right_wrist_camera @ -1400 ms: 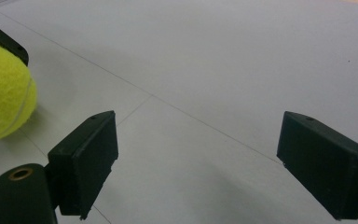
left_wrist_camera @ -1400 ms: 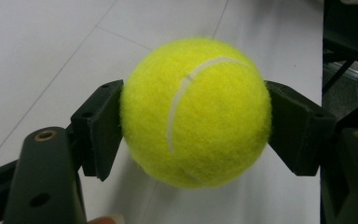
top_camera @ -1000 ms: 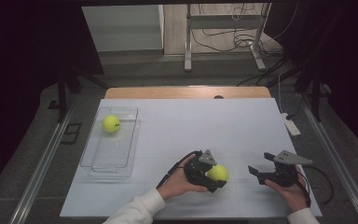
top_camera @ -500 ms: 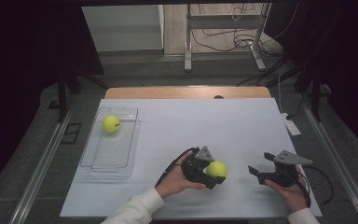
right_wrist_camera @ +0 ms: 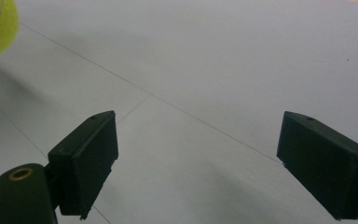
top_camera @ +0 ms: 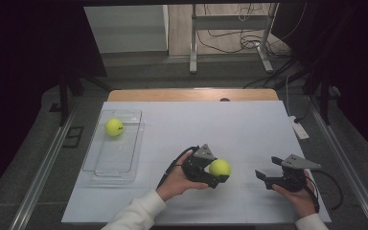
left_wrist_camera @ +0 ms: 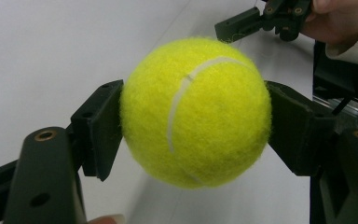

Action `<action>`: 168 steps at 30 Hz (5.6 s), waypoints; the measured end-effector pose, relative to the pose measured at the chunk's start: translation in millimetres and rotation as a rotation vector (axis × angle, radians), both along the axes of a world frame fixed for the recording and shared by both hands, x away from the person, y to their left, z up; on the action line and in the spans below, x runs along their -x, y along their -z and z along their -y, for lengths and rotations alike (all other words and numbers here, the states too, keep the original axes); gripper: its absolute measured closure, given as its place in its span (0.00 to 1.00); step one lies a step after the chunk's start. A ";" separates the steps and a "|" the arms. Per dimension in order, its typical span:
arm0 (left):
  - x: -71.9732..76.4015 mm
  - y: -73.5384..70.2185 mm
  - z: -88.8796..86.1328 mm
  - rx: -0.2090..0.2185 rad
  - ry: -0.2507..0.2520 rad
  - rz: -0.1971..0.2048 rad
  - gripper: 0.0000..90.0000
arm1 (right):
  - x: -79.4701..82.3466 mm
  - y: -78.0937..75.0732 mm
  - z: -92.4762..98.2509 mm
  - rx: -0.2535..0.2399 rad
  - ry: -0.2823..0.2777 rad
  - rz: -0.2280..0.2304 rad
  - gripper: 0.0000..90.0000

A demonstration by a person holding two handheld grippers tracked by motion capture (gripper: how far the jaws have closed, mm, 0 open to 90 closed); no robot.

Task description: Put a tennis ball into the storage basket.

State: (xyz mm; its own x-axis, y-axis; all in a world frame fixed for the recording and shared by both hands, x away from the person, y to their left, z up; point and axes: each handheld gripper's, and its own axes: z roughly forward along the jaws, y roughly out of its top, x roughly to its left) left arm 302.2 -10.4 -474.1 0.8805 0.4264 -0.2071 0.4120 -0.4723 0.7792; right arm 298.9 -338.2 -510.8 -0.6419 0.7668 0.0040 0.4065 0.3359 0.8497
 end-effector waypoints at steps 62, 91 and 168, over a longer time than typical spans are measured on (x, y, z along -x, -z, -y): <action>-15.3 -49.3 -73.7 0.143 -0.190 0.103 0.30 | 0.1 -0.2 0.4 0.000 0.004 0.002 0.14; -15.7 -60.0 -100.0 0.166 -0.272 0.128 0.30 | -0.3 0.1 0.0 0.002 0.006 0.002 0.14; 0.5 -56.8 -180.1 0.127 -0.510 0.131 0.30 | 0.8 -1.5 0.0 0.006 0.012 0.008 0.14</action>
